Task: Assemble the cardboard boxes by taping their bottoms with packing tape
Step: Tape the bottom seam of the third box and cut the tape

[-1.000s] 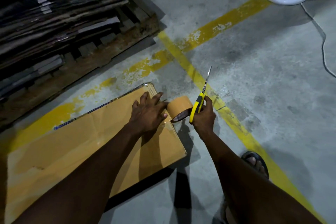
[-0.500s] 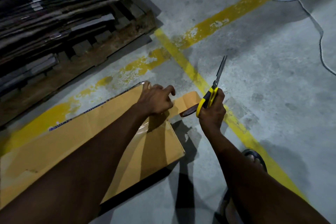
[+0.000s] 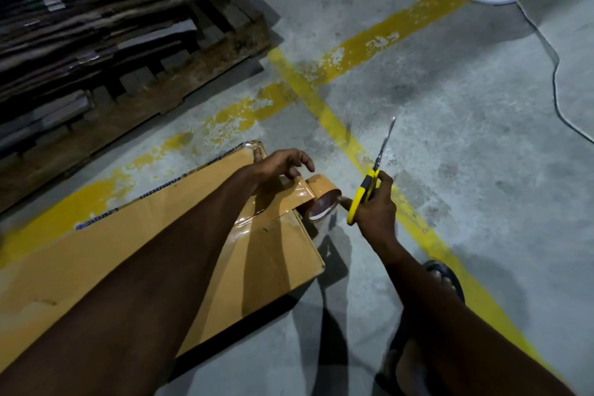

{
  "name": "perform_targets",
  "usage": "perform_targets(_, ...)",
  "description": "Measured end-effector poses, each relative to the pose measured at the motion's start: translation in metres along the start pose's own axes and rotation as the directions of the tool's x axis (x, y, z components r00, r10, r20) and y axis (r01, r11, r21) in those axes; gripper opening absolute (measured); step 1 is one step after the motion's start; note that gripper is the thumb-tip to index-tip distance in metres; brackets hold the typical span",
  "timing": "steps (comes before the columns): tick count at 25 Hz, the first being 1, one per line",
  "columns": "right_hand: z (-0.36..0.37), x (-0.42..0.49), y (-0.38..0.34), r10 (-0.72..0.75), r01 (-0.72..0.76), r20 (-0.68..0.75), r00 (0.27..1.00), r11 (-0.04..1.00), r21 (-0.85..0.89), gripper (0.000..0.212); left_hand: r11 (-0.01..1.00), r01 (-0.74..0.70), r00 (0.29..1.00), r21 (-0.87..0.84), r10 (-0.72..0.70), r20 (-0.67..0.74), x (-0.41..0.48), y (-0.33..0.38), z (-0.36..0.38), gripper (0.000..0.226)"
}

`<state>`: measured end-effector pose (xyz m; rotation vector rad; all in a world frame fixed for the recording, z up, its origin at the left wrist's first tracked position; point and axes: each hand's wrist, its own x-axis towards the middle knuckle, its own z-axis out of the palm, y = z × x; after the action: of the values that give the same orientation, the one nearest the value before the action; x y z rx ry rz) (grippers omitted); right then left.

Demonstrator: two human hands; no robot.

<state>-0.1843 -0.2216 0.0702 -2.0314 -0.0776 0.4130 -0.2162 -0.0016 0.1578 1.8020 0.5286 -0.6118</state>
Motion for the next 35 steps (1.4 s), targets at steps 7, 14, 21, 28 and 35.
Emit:
perform_targets(7,-0.031,-0.054,-0.002,-0.021,-0.072,0.407,0.913,0.975,0.212,0.059,1.000,-0.009,0.998,0.004,0.010,-0.062,0.002,0.003,0.006,0.050)
perform_targets(14,-0.035,-0.099,0.011,0.027,-0.152,0.645,0.764,0.978,0.140,0.054,0.999,0.029,0.999,0.033,-0.028,-0.032,-0.004,0.012,0.009,0.046)
perform_targets(21,-0.033,-0.105,0.029,0.050,-0.220,0.677,0.735,0.961,0.168,0.079,0.993,0.061,0.997,0.106,-0.056,-0.051,0.009,0.001,0.006,0.055)
perform_targets(28,-0.020,-0.089,0.014,0.032,-0.241,0.663,0.748,0.944,0.225,0.070,1.000,0.008,1.000,-0.017,-0.007,0.014,0.009,0.002,0.007,0.054)
perform_targets(35,-0.006,-0.071,0.013,0.036,-0.297,0.701,0.712,0.920,0.254,0.082,0.986,0.097,0.995,0.137,-0.093,-0.039,0.015,-0.003,0.008,0.069)
